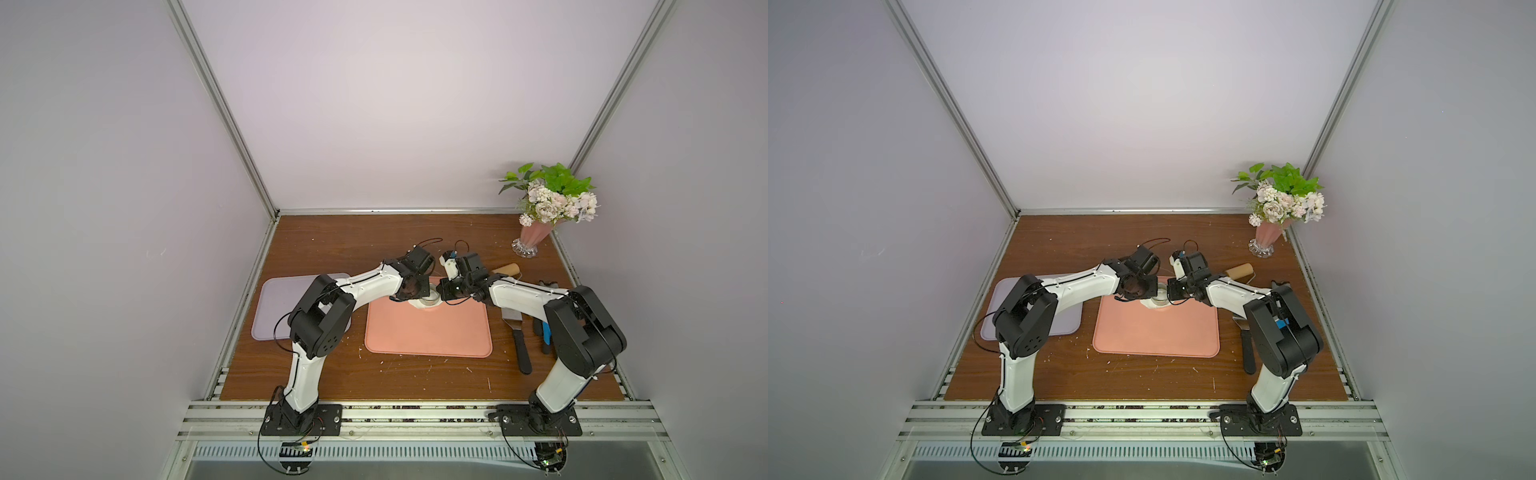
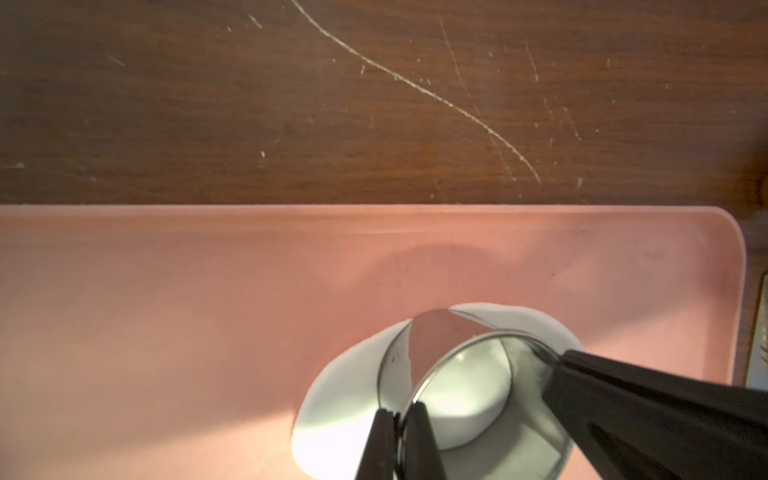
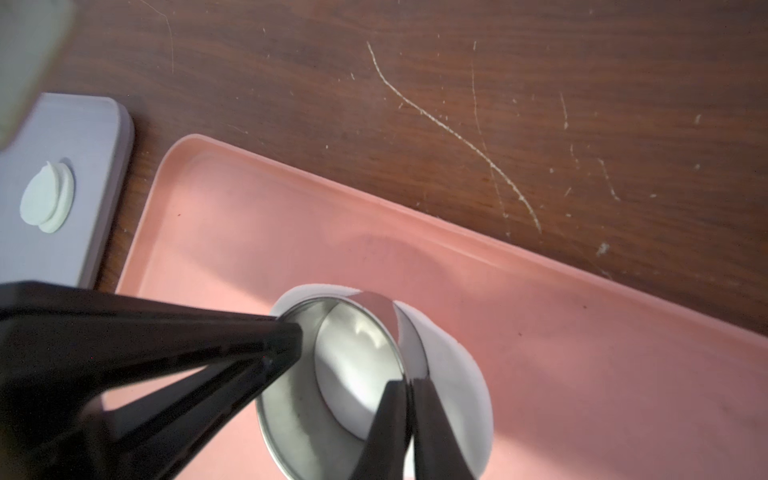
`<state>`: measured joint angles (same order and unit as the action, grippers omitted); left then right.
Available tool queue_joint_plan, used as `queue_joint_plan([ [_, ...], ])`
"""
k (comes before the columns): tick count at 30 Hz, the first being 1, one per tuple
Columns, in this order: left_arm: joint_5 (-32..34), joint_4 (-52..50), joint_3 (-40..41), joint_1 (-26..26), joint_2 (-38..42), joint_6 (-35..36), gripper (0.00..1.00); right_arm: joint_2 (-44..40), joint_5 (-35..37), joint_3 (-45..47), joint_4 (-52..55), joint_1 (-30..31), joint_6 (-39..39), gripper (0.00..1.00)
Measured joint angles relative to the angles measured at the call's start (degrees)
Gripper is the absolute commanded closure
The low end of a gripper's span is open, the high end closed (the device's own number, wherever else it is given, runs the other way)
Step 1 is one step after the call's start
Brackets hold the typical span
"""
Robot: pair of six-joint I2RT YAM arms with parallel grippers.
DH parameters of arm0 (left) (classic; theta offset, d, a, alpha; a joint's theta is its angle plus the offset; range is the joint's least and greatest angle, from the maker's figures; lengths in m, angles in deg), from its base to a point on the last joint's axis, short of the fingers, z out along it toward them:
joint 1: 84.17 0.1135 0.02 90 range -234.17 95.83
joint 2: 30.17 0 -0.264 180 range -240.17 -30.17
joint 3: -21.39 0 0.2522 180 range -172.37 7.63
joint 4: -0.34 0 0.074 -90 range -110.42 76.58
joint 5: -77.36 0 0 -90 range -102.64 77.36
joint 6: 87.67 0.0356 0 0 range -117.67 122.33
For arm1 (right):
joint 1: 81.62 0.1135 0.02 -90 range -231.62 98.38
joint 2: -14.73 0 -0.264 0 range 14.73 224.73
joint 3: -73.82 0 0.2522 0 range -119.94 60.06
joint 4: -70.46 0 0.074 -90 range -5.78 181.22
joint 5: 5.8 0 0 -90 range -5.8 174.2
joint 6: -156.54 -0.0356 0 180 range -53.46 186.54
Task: Roll out the dumpling wrappers from the dough
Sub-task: Press the dumpling wrapper on the work surface.
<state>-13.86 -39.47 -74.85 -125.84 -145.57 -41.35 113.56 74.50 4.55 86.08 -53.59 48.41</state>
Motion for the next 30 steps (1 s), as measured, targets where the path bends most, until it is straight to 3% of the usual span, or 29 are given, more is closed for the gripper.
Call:
queue_joint_plan([
  [15,0.52,-1.31,-0.76,0.0,-0.28,0.85,1.0,-2.21,0.59,-1.44,4.63,-2.45,0.07,0.71],
  [22,1.53,-3.45,-1.07,0.04,-0.48,0.98,1.0,-5.55,0.76,4.42,3.3,-6.82,-0.72,0.68],
  [30,1.46,-4.11,-1.68,0.02,-0.72,1.11,1.0,-8.9,-1.64,10.51,-0.39,-7.15,-2.47,0.64],
])
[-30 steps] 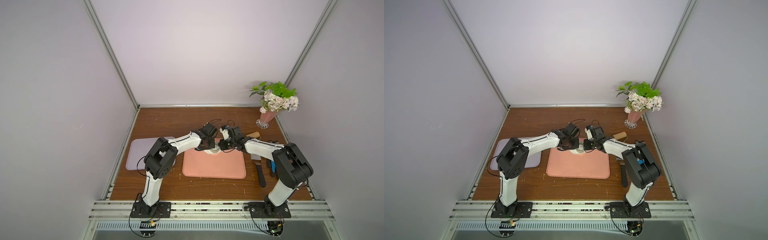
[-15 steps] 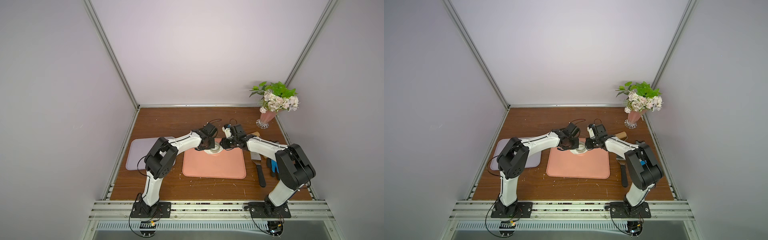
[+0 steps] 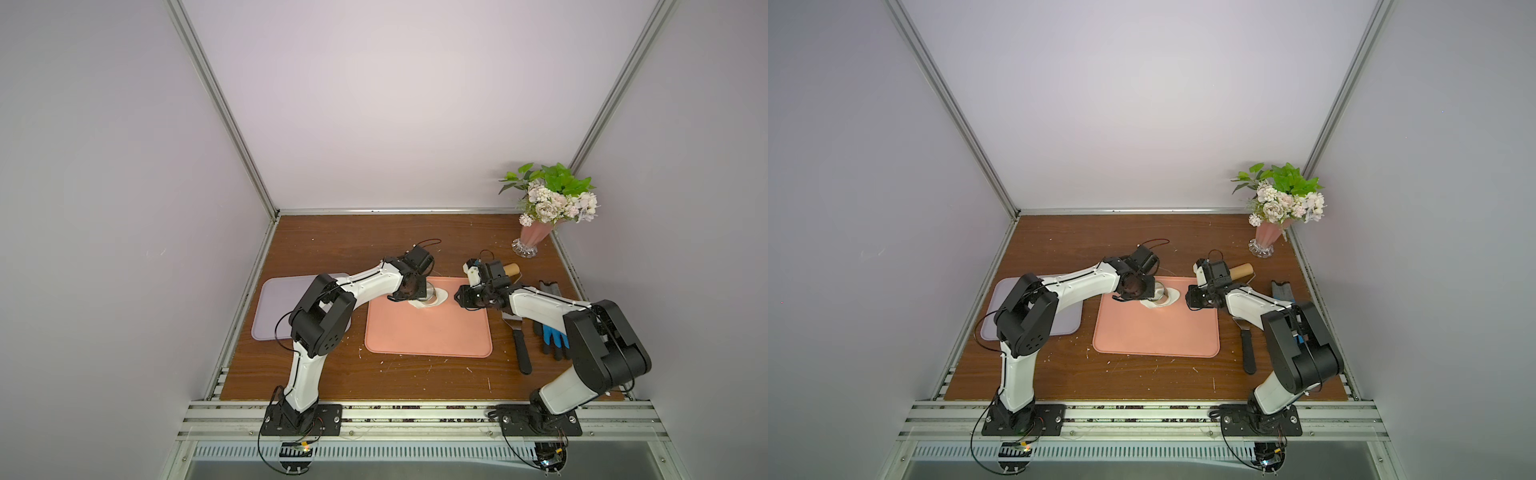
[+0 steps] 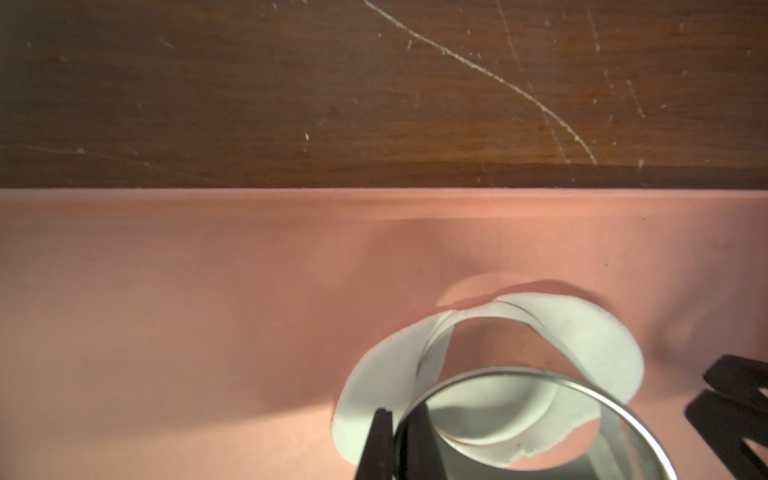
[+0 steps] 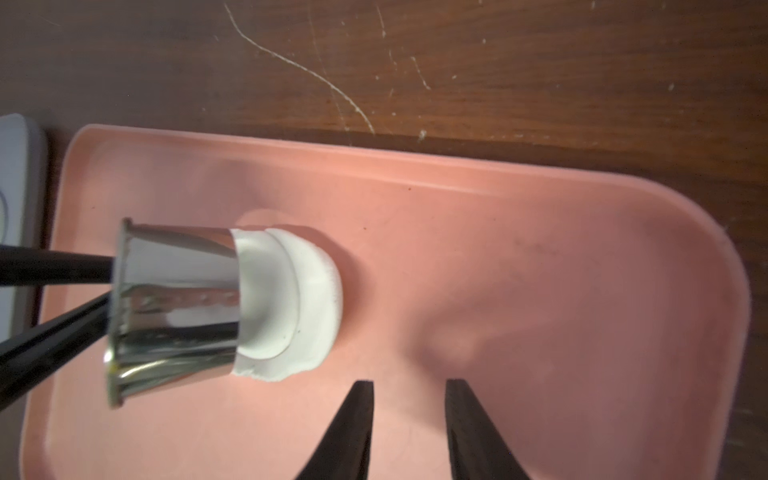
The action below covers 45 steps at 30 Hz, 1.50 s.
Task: Roll out the dumpling wrappers from the dough
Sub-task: Press the dumpling wrapper on the work surface.
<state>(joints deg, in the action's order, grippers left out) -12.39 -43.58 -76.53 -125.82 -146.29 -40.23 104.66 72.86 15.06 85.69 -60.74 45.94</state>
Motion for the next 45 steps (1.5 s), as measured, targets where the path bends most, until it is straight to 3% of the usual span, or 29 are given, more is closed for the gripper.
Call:
queue_joint_plan([
  [6,0.0,-0.74,-0.7,-0.02,-0.37,0.42,1.0,-2.05,-3.15,0.44,-5.22,-0.59,-1.64,0.62],
  [20,0.0,-3.17,-3.28,-0.17,-1.51,0.81,1.0,3.04,-9.55,3.76,-12.44,-0.76,-5.31,0.63],
  [32,-0.26,-4.9,-3.39,-0.44,-2.47,1.18,0.78,3.58,-11.3,4.57,-15.8,-0.76,-6.75,0.66],
  [45,-0.48,-5.92,-4.57,-0.74,-2.78,1.27,0.79,5.46,-13.11,5.55,-18.84,-0.74,-8.44,0.69],
])
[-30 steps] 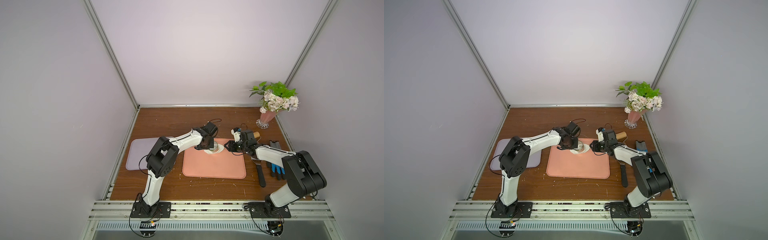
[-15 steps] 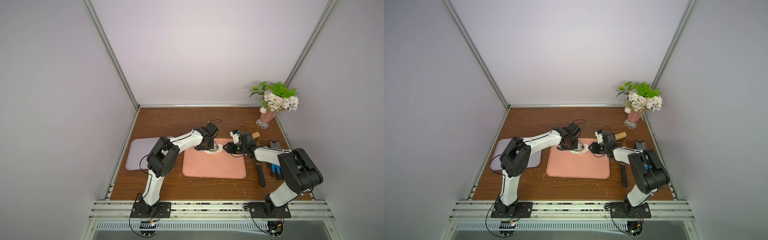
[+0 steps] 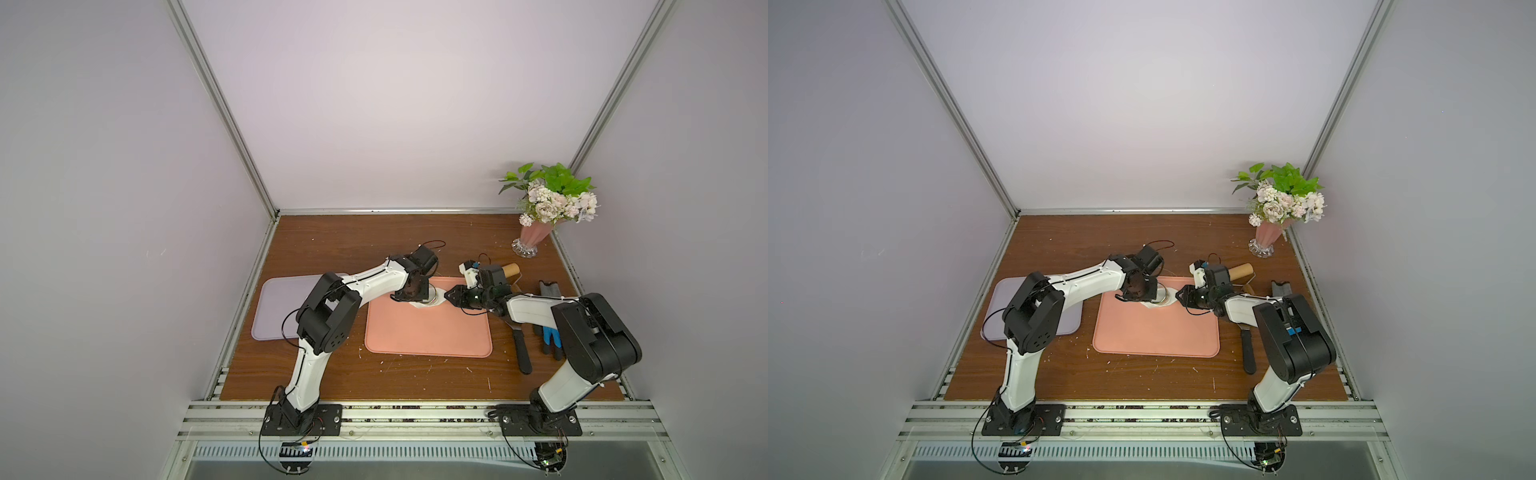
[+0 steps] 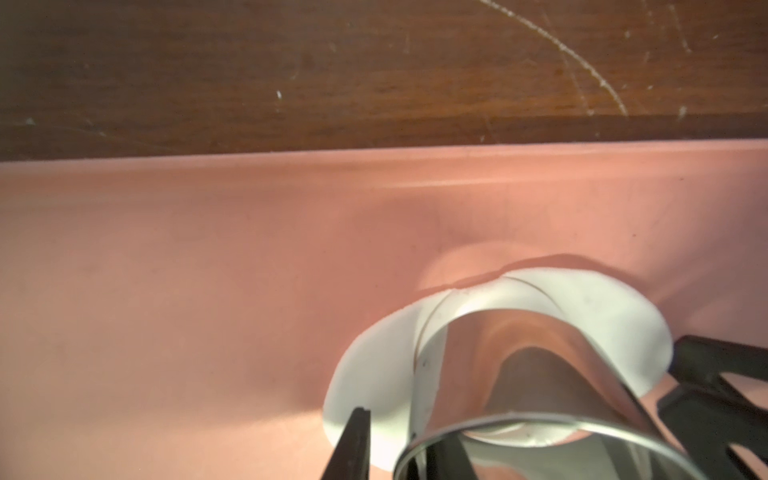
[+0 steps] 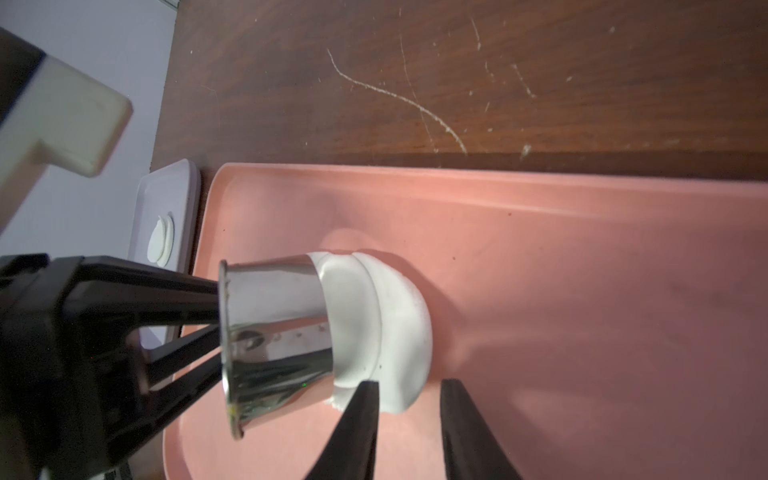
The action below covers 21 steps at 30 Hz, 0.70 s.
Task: Roll out the dumpling wrappers from the dough
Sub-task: Press the dumpling wrapper on the work surface.
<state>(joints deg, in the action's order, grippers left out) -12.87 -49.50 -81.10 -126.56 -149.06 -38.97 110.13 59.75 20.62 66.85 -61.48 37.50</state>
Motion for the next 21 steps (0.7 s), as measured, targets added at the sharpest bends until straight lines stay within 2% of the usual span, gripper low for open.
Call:
queue_joint_plan([
  [4,-0.02,-0.02,-0.07,0.0,0.0,0.02,0.77,0.76,-0.42,0.28,-1.03,0.02,-0.61,0.71],
  [10,-0.39,-0.17,-0.68,0.0,0.0,0.24,0.64,0.76,-0.44,0.5,-1.81,0.04,-1.05,0.72],
  [21,-0.63,-0.26,-1.66,0.0,0.0,0.42,0.65,1.57,-0.46,0.5,-2.95,0.04,-1.7,0.75],
])
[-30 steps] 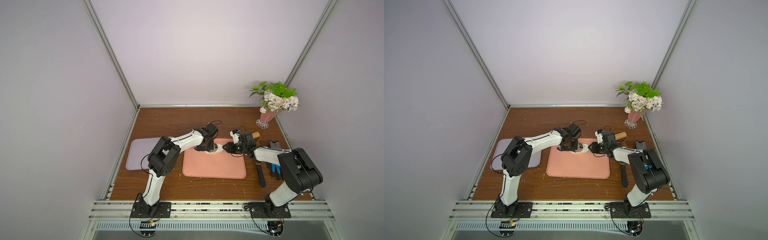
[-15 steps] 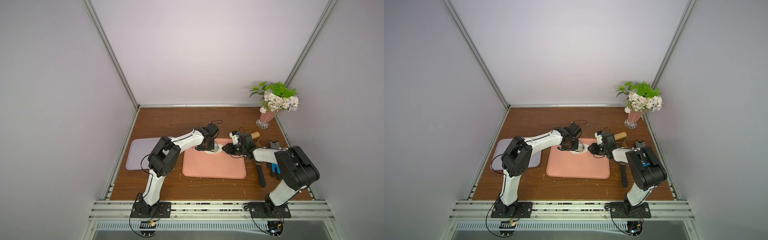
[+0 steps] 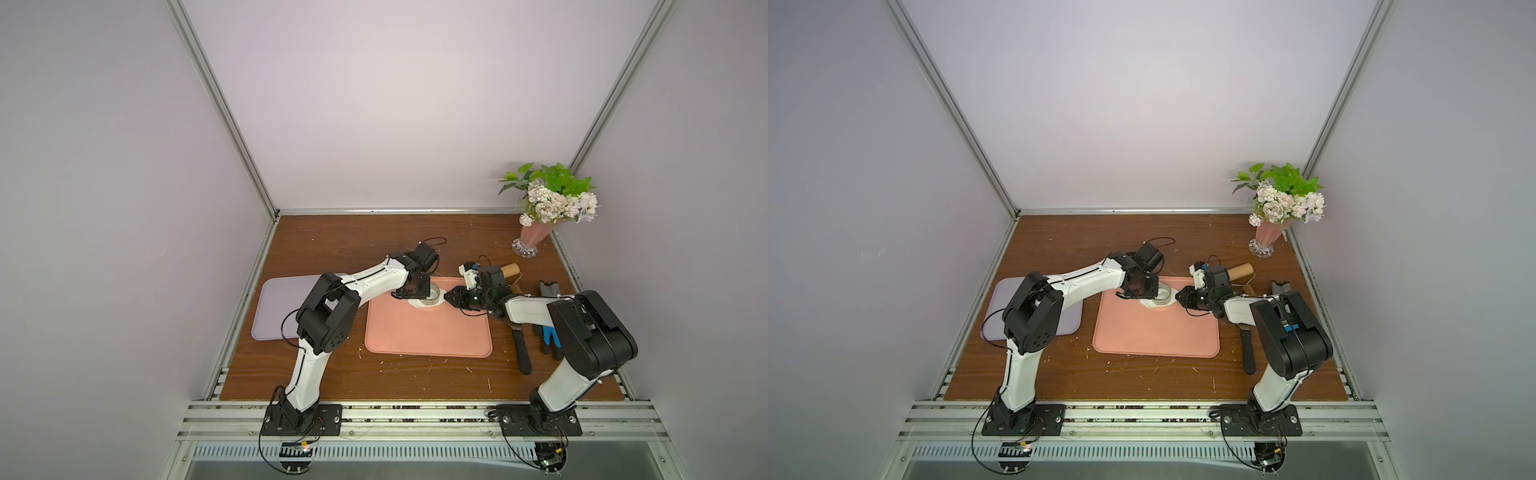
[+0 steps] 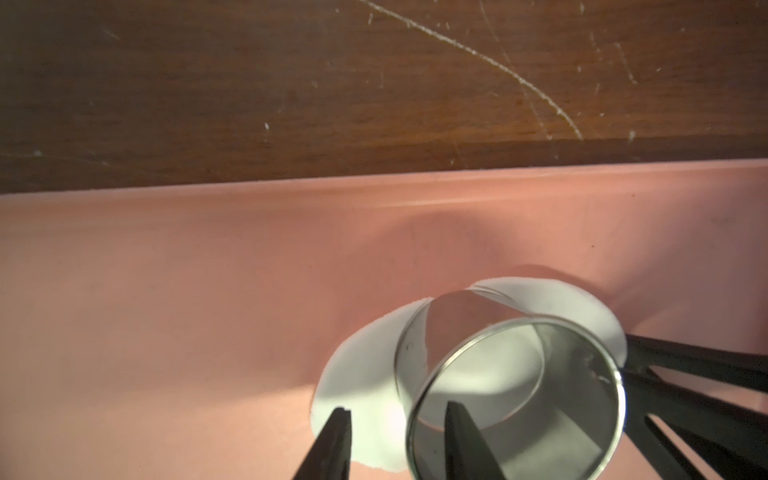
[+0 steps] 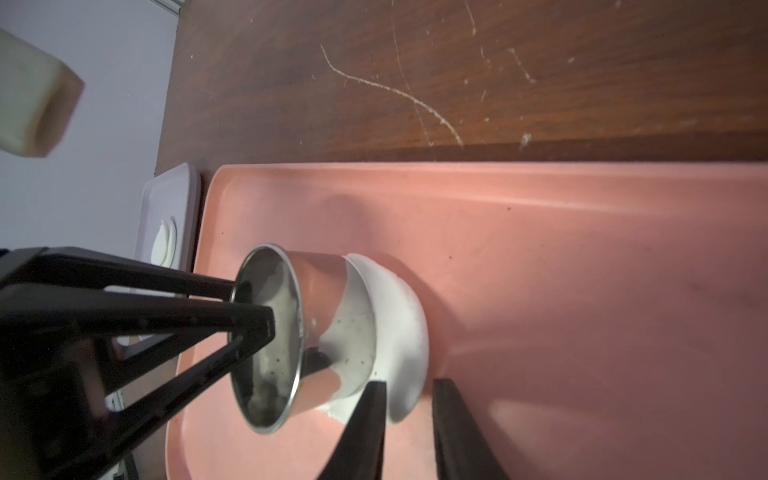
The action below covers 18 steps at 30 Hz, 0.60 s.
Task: Roll out the dumpling wrappers from the dough
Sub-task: Press the dumpling wrapper on the work surface, then remove the dumpling wrapper from the work surface.
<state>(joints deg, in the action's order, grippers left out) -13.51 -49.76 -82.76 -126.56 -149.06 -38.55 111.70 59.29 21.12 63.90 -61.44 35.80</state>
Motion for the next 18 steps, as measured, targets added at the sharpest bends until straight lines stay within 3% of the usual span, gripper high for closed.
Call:
queue_joint_plan([
  [18,-0.24,-0.13,-0.26,0.0,0.0,0.04,0.68,0.98,-0.98,0.0,-2.62,0.37,-1.97,0.77],
])
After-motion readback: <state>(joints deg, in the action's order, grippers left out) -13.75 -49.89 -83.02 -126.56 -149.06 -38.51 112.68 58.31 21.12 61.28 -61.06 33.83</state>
